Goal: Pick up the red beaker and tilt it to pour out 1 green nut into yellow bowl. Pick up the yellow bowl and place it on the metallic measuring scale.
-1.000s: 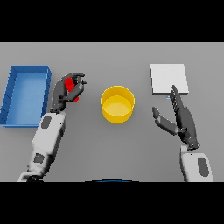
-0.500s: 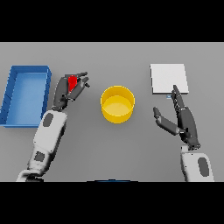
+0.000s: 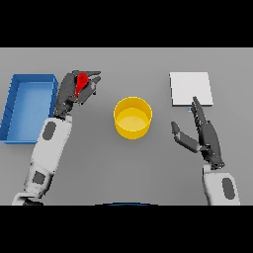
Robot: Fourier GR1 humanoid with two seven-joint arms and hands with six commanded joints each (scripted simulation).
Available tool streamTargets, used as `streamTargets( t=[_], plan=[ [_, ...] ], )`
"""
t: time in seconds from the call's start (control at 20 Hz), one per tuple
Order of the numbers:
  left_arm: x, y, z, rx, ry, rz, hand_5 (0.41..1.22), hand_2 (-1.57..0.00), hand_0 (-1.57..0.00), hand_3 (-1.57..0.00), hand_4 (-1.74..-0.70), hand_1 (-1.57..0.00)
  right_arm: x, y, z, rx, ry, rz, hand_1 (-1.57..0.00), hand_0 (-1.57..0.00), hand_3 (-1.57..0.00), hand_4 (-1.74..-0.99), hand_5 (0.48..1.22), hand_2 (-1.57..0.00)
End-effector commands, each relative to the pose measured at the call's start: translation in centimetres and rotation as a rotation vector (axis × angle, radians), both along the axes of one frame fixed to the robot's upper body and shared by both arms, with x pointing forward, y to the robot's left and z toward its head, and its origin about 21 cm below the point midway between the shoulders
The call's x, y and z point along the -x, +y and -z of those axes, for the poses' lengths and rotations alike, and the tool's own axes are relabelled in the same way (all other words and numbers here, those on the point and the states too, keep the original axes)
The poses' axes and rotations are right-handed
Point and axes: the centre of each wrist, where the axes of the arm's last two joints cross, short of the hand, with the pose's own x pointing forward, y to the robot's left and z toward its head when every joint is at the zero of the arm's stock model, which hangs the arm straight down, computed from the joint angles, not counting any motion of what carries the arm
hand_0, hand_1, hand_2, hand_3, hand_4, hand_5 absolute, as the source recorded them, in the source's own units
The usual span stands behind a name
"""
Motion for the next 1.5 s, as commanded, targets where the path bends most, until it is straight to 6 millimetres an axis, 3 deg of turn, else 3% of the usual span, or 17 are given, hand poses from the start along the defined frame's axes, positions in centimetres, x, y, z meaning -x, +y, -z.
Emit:
streamTargets(
  t=[0.0, 0.3, 0.6, 0.9, 1.05, 1.2, 1.45],
  plan=[
    [0.1, 0.1, -0.4, -0.038, 0.001, 0.007, 1.174, -1.56, -1.57, -1.56, -1.62, -1.57, 0.1, -0.1, -0.1, 0.002, -0.008, -0.002, 0.00, 0.00, 0.00, -1.277, 0.664, 0.00],
    [0.2, -0.6, -2.1, -0.167, -0.007, 0.050, 1.131, -1.57, -1.57, -1.56, -1.64, -1.57, 0.4, -0.1, 0.1, 0.012, 0.000, 0.002, 0.00, 0.00, 0.00, -1.274, 0.683, 0.00],
    [-0.8, -2.2, -4.7, -0.612, -0.055, 0.152, 1.136, -1.57, -1.57, -1.57, -1.71, -1.57, 0.6, -0.1, 0.0, 0.001, -0.003, 0.008, 0.00, 0.00, 0.00, -1.280, 0.690, 0.00],
    [-1.6, -4.6, -6.4, -1.025, -0.062, 0.308, 1.196, -1.57, -1.57, -1.57, -1.73, -1.57, 0.5, 0.4, 0.0, 0.017, 0.010, 0.011, 0.00, 0.00, 0.00, -1.290, 0.694, 0.00],
    [-2.1, -5.7, -7.2, -1.200, -0.051, 0.378, 1.208, -1.57, -1.57, -1.57, -1.61, -1.57, 0.5, 0.2, -0.1, -0.010, 0.017, 0.013, 0.00, 0.00, 0.00, -1.284, 0.678, 0.00],
    [-2.3, -7.3, -8.0, -1.384, -0.041, 0.411, 1.214, -1.57, -1.57, -1.36, -1.66, -1.57, 0.4, 0.4, 0.1, -0.045, 0.038, 0.017, 0.00, 0.00, 0.00, -1.279, 0.651, 0.00],
    [-2.8, -10.3, -8.7, -1.628, -0.061, 0.457, 1.219, -1.57, -1.57, -1.24, -1.70, -1.57, 0.5, 0.2, 0.3, -0.086, 0.053, 0.021, 0.00, 0.00, 0.00, -1.299, 0.612, 0.00]
  ],
)
